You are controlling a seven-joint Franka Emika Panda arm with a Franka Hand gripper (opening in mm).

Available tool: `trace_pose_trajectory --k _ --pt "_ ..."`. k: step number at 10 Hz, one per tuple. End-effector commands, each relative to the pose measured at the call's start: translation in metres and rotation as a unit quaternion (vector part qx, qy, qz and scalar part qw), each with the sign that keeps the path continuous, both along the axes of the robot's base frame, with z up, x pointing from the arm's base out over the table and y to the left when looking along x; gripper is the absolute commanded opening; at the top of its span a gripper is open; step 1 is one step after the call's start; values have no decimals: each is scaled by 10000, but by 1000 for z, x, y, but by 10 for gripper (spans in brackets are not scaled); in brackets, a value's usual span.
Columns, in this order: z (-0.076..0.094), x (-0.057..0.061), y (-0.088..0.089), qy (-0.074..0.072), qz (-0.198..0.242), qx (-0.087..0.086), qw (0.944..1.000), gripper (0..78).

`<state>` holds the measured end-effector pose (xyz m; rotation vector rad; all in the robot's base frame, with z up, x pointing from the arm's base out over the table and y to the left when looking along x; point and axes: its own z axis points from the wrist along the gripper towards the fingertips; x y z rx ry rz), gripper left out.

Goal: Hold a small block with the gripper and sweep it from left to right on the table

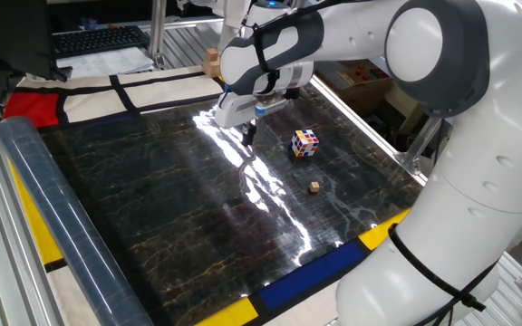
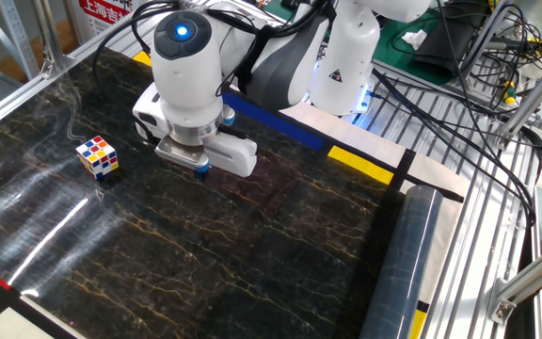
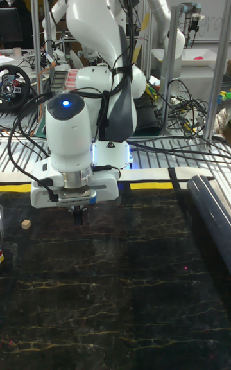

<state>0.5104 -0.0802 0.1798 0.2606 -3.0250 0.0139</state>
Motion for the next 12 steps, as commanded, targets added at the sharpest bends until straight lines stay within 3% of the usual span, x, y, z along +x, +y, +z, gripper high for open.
trace_pose_trajectory --k 1,10,12 --pt "1 1 0 -17 20 3 10000 0" --pt "1 1 0 -15 -2 11 10000 0" --pt "4 3 -9 -27 -41 46 10000 0"
